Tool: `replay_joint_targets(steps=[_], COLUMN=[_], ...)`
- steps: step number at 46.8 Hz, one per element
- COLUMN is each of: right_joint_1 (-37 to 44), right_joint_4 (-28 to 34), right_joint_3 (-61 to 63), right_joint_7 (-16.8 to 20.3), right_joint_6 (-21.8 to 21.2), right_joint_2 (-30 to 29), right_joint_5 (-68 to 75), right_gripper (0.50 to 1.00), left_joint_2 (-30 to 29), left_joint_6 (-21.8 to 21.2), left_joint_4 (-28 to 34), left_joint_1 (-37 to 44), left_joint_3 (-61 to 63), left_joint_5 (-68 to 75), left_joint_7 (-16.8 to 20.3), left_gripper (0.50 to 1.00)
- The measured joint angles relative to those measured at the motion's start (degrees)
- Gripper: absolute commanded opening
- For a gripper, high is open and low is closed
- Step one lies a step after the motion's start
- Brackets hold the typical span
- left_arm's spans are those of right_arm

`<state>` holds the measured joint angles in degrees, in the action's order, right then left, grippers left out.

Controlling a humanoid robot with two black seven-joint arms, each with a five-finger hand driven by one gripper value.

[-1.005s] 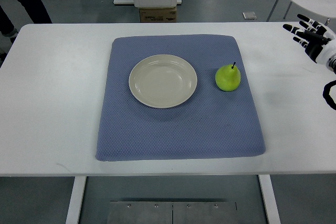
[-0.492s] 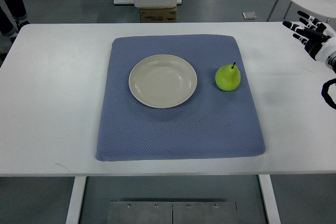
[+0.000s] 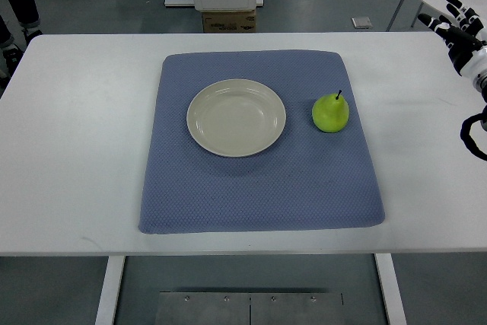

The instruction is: Place pear on plate with right hand

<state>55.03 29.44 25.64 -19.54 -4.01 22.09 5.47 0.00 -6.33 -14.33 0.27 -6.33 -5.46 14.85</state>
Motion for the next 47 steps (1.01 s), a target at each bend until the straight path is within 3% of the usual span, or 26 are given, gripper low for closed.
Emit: replay_joint_targets(steps=[11, 19, 34, 47], right_joint_1=[-2.2, -2.3, -1.5, 0.2], right_joint_4=[0.6, 0.6, 0.5, 0.9], right_joint_3=[1.3, 0.6, -2.4, -12.8], right_joint_7=[-0.8, -3.6, -5.0, -11.4], right_joint_6=[-2.4, -3.8, -7.1, -9.6], right_joint_2=[-1.0, -0.8, -0.3, 1.5], right_joint_5=[-0.1, -1.0, -15.6, -21.6], right_gripper=[1.0, 1.0, 1.0, 1.0], left_joint_2=[0.0, 0.0, 0.0, 0.0], left_joint_6=[0.0, 0.0, 0.0, 0.0], left_joint_4=[0.0, 0.0, 0.0, 0.0], left_joint_1=[0.0, 0.0, 0.0, 0.0], left_joint_3=[0.0, 0.0, 0.0, 0.0], left_joint_5=[0.0, 0.0, 0.0, 0.0], left_joint_7=[0.0, 0.0, 0.0, 0.0], left_gripper=[1.0, 1.0, 1.0, 1.0])
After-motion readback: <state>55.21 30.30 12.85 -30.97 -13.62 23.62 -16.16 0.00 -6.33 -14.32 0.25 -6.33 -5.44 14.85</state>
